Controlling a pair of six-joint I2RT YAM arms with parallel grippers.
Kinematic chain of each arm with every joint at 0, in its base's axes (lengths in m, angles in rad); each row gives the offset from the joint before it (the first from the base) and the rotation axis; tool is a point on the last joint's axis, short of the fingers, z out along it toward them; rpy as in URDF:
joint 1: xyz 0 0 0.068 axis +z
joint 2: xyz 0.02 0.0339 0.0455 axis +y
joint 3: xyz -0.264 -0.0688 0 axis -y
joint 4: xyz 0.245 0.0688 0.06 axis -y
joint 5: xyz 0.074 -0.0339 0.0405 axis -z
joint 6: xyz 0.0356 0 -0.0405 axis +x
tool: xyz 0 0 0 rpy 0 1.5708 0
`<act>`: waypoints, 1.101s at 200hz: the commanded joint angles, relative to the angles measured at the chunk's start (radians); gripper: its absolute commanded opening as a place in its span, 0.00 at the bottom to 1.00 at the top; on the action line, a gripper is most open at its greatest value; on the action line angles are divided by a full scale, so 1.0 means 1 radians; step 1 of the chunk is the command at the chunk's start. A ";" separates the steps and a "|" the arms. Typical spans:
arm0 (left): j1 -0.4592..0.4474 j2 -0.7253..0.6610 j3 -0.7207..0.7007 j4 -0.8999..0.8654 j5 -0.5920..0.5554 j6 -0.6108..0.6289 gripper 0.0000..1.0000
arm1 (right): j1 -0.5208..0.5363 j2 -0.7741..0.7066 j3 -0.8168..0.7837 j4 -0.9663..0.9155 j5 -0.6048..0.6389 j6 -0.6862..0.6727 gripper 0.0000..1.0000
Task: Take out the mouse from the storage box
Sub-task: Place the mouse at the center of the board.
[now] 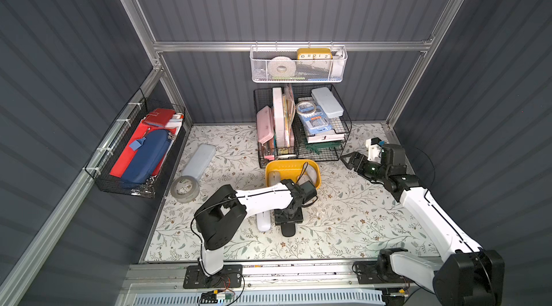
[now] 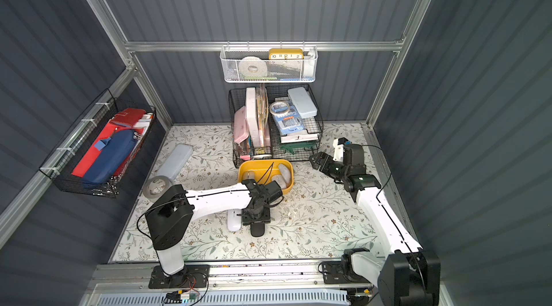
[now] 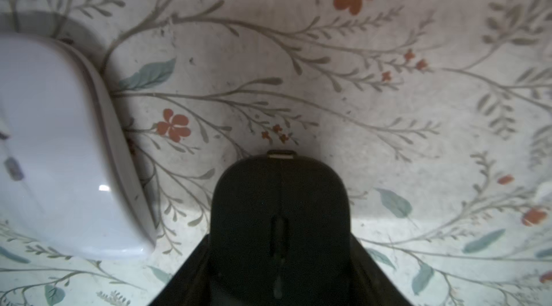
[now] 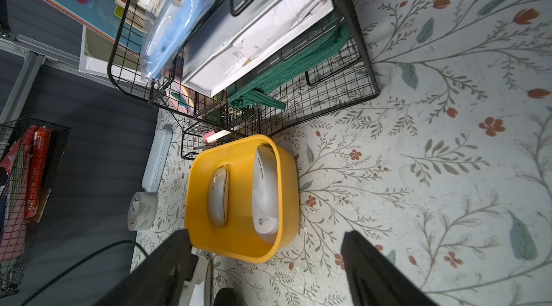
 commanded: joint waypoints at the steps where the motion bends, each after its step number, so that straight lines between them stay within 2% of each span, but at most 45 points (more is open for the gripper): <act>1: 0.007 0.030 -0.001 0.047 -0.011 -0.014 0.04 | 0.007 0.004 -0.005 0.007 0.008 -0.013 0.85; 67: 0.034 0.057 -0.052 0.060 -0.010 -0.011 0.06 | 0.011 0.014 -0.002 0.003 0.017 -0.018 0.85; 93: 0.065 0.044 -0.081 0.091 -0.019 0.001 0.10 | 0.011 0.018 -0.001 0.003 0.013 -0.018 0.85; 129: 0.082 0.085 -0.050 0.059 -0.045 0.049 0.19 | 0.013 0.019 0.000 -0.001 0.016 -0.020 0.85; 143: 0.082 0.090 -0.049 0.055 -0.040 0.058 0.30 | 0.015 0.021 0.002 0.000 0.018 -0.020 0.85; 178: 0.080 0.060 -0.094 0.078 0.003 0.064 0.47 | 0.023 0.029 0.005 -0.004 0.021 -0.024 0.85; 184: 0.079 0.051 -0.103 0.084 0.014 0.066 0.53 | 0.025 0.030 0.006 -0.006 0.021 -0.025 0.85; 194: 0.076 0.035 -0.117 0.083 0.028 0.070 0.69 | 0.029 0.031 0.007 -0.008 0.025 -0.027 0.85; 220: 0.066 -0.003 -0.123 0.072 0.031 0.078 0.89 | 0.041 0.035 0.013 -0.014 0.034 -0.032 0.85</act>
